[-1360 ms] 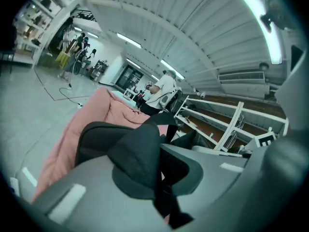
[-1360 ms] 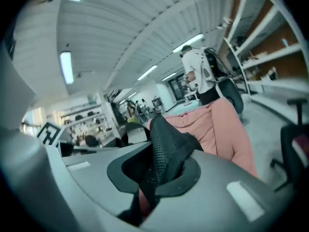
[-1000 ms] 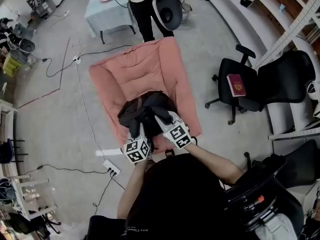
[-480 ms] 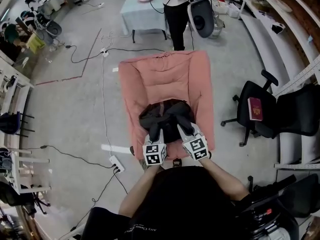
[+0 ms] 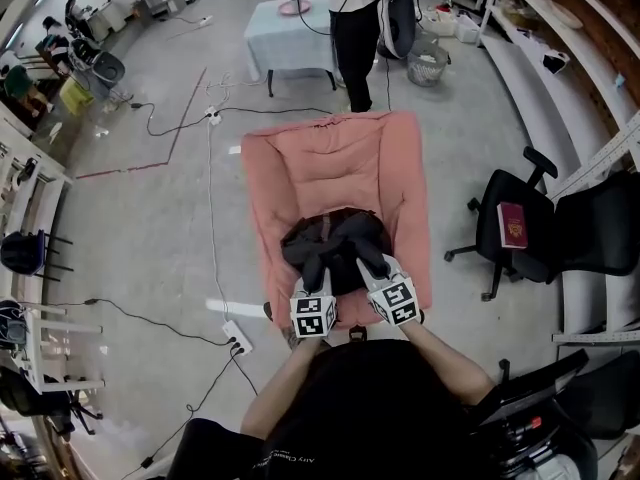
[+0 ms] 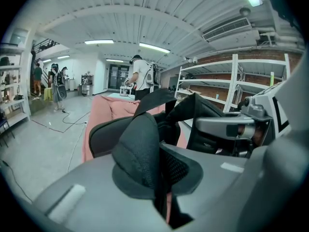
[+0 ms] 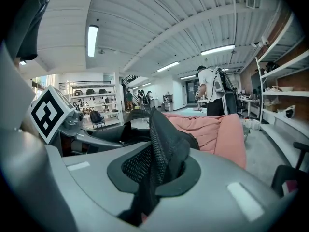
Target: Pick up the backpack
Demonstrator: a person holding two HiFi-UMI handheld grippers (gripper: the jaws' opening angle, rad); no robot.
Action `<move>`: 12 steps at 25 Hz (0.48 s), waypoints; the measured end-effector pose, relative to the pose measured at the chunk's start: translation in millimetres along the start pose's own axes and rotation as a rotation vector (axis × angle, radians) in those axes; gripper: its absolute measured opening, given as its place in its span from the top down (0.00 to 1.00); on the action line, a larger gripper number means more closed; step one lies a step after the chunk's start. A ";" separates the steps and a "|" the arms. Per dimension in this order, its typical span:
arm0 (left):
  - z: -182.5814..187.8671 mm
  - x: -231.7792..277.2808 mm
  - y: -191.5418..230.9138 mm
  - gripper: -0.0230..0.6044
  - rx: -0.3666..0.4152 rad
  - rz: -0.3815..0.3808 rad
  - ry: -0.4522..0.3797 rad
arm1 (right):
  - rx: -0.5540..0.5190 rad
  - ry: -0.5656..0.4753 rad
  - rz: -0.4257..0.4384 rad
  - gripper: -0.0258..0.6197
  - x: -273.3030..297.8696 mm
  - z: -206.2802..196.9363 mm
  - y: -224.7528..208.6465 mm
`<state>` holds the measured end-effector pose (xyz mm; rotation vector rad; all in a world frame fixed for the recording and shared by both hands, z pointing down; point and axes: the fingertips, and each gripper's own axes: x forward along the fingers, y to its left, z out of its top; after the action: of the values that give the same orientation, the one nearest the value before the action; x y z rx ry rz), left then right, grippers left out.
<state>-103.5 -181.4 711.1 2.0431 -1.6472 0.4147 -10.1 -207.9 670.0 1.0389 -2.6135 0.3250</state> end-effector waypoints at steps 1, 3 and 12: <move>1.9 0.4 -2.3 0.93 0.000 -0.011 -0.006 | 0.013 -0.002 0.004 0.88 0.0 1.5 -1.3; 10.5 -0.5 -5.4 0.93 0.022 -0.026 -0.019 | 0.008 -0.010 0.020 0.88 1.2 11.0 0.6; 146.9 -9.7 -10.3 0.93 0.022 -0.055 -0.155 | -0.149 -0.096 -0.038 0.89 17.4 141.5 -23.3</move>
<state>-104.9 -251.2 581.1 2.1798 -1.6762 0.2628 -34.1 -280.5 547.5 1.0765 -2.6506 0.0721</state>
